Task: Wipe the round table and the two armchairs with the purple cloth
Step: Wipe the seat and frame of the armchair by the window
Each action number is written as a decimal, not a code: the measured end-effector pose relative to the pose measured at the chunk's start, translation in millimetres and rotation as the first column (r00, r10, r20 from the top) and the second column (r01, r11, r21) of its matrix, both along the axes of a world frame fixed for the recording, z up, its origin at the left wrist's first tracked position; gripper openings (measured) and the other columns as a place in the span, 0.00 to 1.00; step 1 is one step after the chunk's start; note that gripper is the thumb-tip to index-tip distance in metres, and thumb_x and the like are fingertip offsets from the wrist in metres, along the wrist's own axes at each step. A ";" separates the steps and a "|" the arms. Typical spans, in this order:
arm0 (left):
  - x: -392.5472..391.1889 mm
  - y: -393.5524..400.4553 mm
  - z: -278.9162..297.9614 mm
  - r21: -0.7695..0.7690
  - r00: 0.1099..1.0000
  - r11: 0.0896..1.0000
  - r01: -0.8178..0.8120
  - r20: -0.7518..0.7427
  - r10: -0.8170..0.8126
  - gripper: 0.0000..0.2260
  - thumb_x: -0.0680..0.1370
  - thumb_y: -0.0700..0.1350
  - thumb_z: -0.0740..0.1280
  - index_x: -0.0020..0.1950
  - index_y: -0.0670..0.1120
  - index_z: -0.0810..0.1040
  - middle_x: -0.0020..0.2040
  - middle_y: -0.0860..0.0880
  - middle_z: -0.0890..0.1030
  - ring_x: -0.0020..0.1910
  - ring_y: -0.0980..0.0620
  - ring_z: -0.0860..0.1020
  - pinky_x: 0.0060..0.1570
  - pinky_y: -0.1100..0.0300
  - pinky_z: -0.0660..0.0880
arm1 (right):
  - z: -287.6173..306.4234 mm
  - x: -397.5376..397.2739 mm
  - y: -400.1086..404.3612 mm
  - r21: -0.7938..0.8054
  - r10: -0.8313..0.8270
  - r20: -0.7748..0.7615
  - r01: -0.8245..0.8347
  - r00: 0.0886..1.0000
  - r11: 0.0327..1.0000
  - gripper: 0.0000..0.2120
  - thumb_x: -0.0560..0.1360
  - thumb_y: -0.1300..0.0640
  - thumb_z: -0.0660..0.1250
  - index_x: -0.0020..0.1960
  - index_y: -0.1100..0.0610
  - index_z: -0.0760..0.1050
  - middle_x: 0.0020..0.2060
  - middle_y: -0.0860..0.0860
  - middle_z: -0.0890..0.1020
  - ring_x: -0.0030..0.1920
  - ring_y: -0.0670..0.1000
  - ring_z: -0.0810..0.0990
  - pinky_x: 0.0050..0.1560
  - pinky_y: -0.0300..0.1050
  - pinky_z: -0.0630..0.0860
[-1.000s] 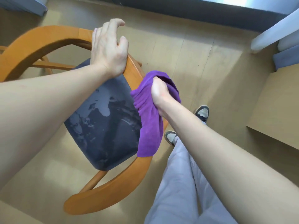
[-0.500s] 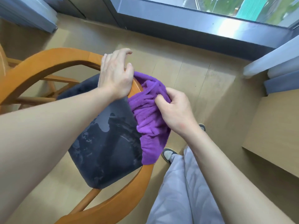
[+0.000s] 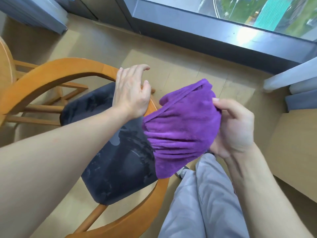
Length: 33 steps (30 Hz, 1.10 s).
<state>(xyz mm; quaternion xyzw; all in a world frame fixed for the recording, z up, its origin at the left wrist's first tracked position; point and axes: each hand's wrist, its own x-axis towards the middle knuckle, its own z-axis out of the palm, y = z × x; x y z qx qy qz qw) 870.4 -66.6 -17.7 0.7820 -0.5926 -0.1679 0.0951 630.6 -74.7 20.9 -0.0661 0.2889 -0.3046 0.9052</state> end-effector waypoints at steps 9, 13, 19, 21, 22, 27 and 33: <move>-3.3 -0.5 3.7 0.014 0.999 0.999 -0.036 -0.040 0.036 0.21 0.75 0.46 0.56 0.67 0.47 0.73 0.64 0.50 0.76 0.66 0.49 0.70 0.75 0.46 0.53 | 43.8 24.5 -15.9 -0.288 0.122 -0.954 -0.949 0.273 -0.127 0.12 0.72 0.51 0.62 0.33 0.55 0.66 0.32 0.45 0.74 0.32 0.49 0.73 0.32 0.45 0.71; -2.9 -0.6 4.2 0.020 0.998 0.999 -0.035 -0.047 0.035 0.21 0.75 0.46 0.56 0.66 0.47 0.73 0.63 0.51 0.76 0.66 0.49 0.70 0.75 0.46 0.52 | 39.4 22.3 -32.2 -0.174 -0.129 -0.974 -0.981 0.184 -0.084 0.12 0.76 0.53 0.65 0.37 0.51 0.63 0.41 0.47 0.71 0.45 0.57 0.77 0.45 0.51 0.75; -1.4 0.2 3.0 0.021 0.999 0.999 -0.031 -0.034 0.032 0.21 0.75 0.47 0.55 0.66 0.48 0.73 0.63 0.51 0.76 0.65 0.49 0.70 0.75 0.46 0.53 | 21.3 9.3 -84.3 -0.354 -0.342 -0.910 -0.868 0.234 0.350 0.16 0.72 0.50 0.67 0.33 0.57 0.65 0.27 0.47 0.68 0.29 0.48 0.67 0.27 0.39 0.63; -1.5 -0.1 2.5 0.028 0.999 0.999 -0.029 -0.035 0.030 0.21 0.74 0.48 0.55 0.66 0.48 0.73 0.63 0.51 0.76 0.65 0.48 0.70 0.75 0.46 0.53 | 18.1 14.1 -94.5 -0.402 -0.336 -0.903 -0.802 0.268 0.442 0.18 0.72 0.51 0.68 0.33 0.58 0.63 0.26 0.48 0.65 0.28 0.47 0.64 0.28 0.37 0.63; -1.5 -0.4 2.5 0.031 0.999 0.999 -0.030 -0.034 0.031 0.21 0.74 0.48 0.54 0.66 0.48 0.73 0.63 0.51 0.76 0.65 0.48 0.70 0.75 0.46 0.53 | 16.2 16.4 -97.8 -0.425 -0.344 -0.896 -0.772 0.282 0.473 0.18 0.72 0.52 0.68 0.33 0.58 0.62 0.26 0.47 0.64 0.28 0.47 0.63 0.28 0.38 0.62; -1.2 -1.0 2.7 0.033 0.999 0.999 -0.026 -0.035 0.028 0.21 0.75 0.48 0.54 0.66 0.48 0.72 0.63 0.51 0.76 0.66 0.48 0.70 0.75 0.46 0.53 | 9.9 14.8 -123.3 -0.494 -0.425 -0.857 -0.696 0.290 0.521 0.20 0.72 0.48 0.68 0.39 0.66 0.68 0.32 0.53 0.67 0.33 0.49 0.64 0.34 0.47 0.64; -0.2 0.6 -0.7 0.018 0.999 0.999 -0.030 -0.036 0.030 0.21 0.74 0.48 0.54 0.66 0.48 0.73 0.62 0.51 0.76 0.65 0.48 0.70 0.75 0.47 0.53 | 5.4 34.0 -178.5 -0.545 -0.419 -0.831 -0.682 0.365 0.487 0.15 0.74 0.49 0.68 0.34 0.54 0.67 0.30 0.47 0.66 0.31 0.44 0.63 0.33 0.41 0.62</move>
